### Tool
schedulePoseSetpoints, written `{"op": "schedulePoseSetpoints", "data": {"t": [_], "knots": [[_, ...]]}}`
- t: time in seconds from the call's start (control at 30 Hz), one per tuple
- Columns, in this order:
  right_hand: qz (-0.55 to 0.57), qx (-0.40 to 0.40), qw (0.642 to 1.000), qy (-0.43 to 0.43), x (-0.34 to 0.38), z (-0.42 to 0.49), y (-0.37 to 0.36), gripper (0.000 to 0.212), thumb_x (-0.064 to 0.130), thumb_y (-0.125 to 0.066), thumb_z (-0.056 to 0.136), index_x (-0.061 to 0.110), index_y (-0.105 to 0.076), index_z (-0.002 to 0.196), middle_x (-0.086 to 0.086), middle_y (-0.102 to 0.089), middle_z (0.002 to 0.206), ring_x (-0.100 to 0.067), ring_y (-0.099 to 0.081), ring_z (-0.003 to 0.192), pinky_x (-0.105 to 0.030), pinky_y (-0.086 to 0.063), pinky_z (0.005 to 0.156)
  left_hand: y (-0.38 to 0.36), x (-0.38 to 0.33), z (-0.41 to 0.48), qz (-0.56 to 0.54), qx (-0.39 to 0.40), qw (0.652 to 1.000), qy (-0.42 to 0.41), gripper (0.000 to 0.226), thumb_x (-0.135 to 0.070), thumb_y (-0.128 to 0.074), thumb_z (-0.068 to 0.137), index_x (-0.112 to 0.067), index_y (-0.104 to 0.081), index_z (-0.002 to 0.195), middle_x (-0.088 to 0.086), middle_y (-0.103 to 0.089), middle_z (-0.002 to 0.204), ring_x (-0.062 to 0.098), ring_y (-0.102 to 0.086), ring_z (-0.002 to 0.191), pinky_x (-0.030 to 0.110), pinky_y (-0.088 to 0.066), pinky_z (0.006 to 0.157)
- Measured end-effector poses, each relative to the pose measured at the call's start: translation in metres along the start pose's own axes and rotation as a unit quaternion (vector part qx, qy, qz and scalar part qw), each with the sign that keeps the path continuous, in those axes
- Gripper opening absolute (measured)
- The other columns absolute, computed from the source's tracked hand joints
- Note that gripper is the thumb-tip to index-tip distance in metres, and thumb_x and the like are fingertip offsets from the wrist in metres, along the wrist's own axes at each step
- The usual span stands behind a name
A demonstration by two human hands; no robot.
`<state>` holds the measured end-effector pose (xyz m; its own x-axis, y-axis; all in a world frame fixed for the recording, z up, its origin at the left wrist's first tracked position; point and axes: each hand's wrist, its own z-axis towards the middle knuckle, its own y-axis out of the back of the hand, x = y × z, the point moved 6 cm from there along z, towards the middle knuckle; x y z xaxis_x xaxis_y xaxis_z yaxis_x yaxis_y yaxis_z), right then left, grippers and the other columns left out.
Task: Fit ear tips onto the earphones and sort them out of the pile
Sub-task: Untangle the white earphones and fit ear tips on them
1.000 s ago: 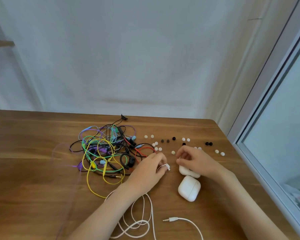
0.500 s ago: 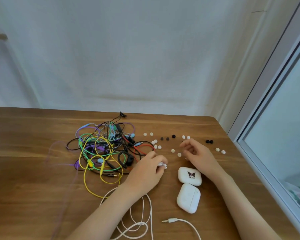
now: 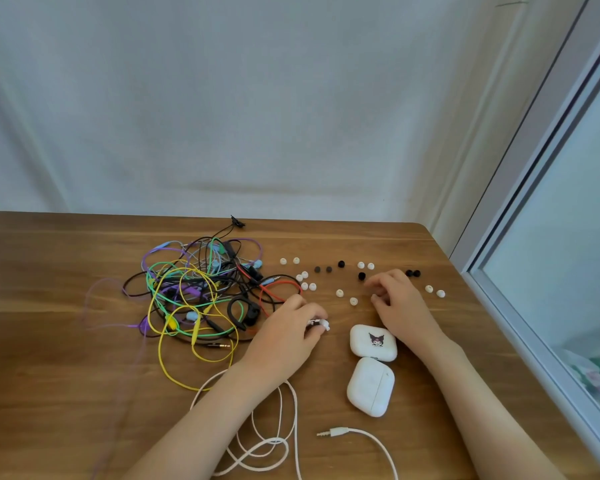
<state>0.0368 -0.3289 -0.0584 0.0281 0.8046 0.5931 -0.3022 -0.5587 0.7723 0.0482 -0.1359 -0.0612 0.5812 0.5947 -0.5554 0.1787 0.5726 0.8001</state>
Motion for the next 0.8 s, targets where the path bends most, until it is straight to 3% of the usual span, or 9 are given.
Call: {"op": "schedulePoseSetpoints", "data": {"t": [0.1,0.23,0.37,0.5,0.67,0.8], "knots": [[0.011,0.005,1.000,0.014,0.002,-0.001,0.001,0.025,-0.001,-0.055,0.091,0.013,-0.062,0.111,0.009,-0.046,0.110,0.004,-0.050,0.088,0.000,-0.039,0.076,0.000,-0.001,-0.001,-0.001,0.002,1.000,0.000,0.017,-0.030,-0.053,0.096,-0.026,-0.062,0.110,-0.012,-0.045,0.104,0.004,-0.050,0.089,0.018,-0.039,0.074],[0.026,0.008,0.999,0.047,0.009,-0.003,0.001,0.037,-0.010,-0.051,0.088,0.016,-0.061,0.113,0.008,-0.049,0.112,-0.002,-0.053,0.098,-0.009,-0.043,0.083,0.001,-0.002,-0.001,-0.009,0.003,1.000,0.002,0.015,-0.030,-0.054,0.096,-0.026,-0.061,0.108,-0.013,-0.046,0.104,0.005,-0.051,0.092,0.020,-0.042,0.077],[0.060,-0.019,0.995,0.080,0.019,-0.005,0.005,0.041,-0.015,-0.046,0.087,0.012,-0.062,0.112,0.008,-0.052,0.108,0.001,-0.055,0.100,-0.004,-0.041,0.086,0.004,-0.004,-0.002,-0.025,-0.003,1.000,0.003,0.008,-0.028,-0.055,0.095,-0.026,-0.058,0.102,-0.015,-0.045,0.097,0.002,-0.047,0.078,0.019,-0.041,0.072],[0.064,-0.074,0.994,0.044,0.014,-0.004,0.015,0.039,-0.011,-0.045,0.091,0.013,-0.060,0.118,0.011,-0.048,0.110,0.005,-0.051,0.098,-0.004,-0.039,0.085,0.007,-0.003,-0.002,-0.036,-0.009,0.999,0.013,0.006,-0.025,-0.058,0.093,-0.026,-0.052,0.094,-0.014,-0.045,0.087,0.000,-0.046,0.067,0.015,-0.039,0.066],[0.015,-0.076,0.996,-0.043,-0.004,-0.001,0.016,0.026,0.001,-0.050,0.094,0.015,-0.060,0.115,0.008,-0.045,0.108,-0.015,-0.051,0.107,-0.023,-0.041,0.089,0.010,-0.001,-0.001,-0.071,-0.024,0.997,0.036,0.009,-0.020,-0.059,0.093,-0.025,-0.052,0.094,-0.016,-0.048,0.080,-0.011,-0.048,0.070,0.006,-0.037,0.064],[-0.003,-0.038,0.999,0.026,0.008,-0.002,0.011,0.014,0.013,-0.061,0.091,0.019,-0.067,0.103,0.017,-0.048,0.092,-0.013,-0.045,0.099,-0.031,-0.038,0.092,0.012,0.000,-0.001,-0.084,-0.031,0.995,0.043,0.010,-0.021,-0.058,0.093,-0.024,-0.054,0.102,-0.016,-0.051,0.083,-0.003,-0.051,0.071,0.005,-0.037,0.066]]}}
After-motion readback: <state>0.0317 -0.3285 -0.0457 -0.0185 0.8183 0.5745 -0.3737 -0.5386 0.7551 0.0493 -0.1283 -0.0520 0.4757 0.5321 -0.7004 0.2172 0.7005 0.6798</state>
